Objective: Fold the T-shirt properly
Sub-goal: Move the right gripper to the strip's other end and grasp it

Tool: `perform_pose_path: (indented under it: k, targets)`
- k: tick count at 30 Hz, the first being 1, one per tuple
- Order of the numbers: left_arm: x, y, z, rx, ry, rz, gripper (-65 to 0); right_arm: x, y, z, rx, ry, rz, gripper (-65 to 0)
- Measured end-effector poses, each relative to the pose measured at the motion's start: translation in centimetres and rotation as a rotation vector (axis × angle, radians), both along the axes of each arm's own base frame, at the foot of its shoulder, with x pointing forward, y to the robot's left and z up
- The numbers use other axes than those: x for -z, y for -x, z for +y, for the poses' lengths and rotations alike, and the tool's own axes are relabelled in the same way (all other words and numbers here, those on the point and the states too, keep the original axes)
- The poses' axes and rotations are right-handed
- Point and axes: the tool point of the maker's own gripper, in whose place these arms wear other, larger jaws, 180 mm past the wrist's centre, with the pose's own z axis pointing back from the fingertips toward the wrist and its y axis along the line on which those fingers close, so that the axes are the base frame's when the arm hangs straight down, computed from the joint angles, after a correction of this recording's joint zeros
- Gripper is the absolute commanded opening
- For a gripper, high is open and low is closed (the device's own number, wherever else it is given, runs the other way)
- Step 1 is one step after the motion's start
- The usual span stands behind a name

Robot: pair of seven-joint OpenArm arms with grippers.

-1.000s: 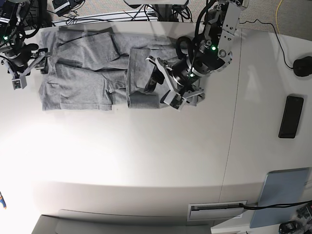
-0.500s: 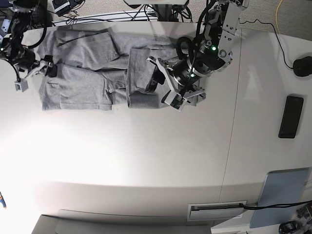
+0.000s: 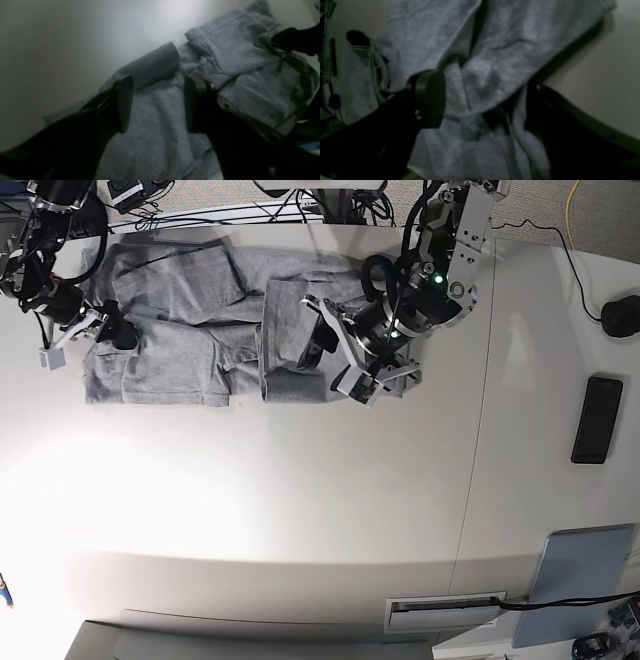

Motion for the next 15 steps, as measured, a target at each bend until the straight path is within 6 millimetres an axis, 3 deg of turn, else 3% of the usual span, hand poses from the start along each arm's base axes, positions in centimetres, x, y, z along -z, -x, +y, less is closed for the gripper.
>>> perform_pose_path:
  k: [2,7,12,15]
  targets:
    - [0.1,-0.1,0.1,-0.003,-0.013,-0.005,-31.5,-0.1,-0.2,0.3,-0.007,-0.002,-0.025,-27.9]
    - [0.4,-0.2,0.6,-0.01,-0.05,-0.013,-31.5,0.6,0.2,0.4,-0.011,0.014,-0.012,-63.3]
    - [0.5,-0.2,0.7,-0.011,-0.058,-0.013,-31.5,0.6,0.2,-0.4,-0.023,0.055,-0.006,-65.0]
    - [0.9,0.0,1.0,-0.011,-0.075,0.01,-31.5,0.1,0.5,-2.6,-0.039,0.142,0.02,-65.0]
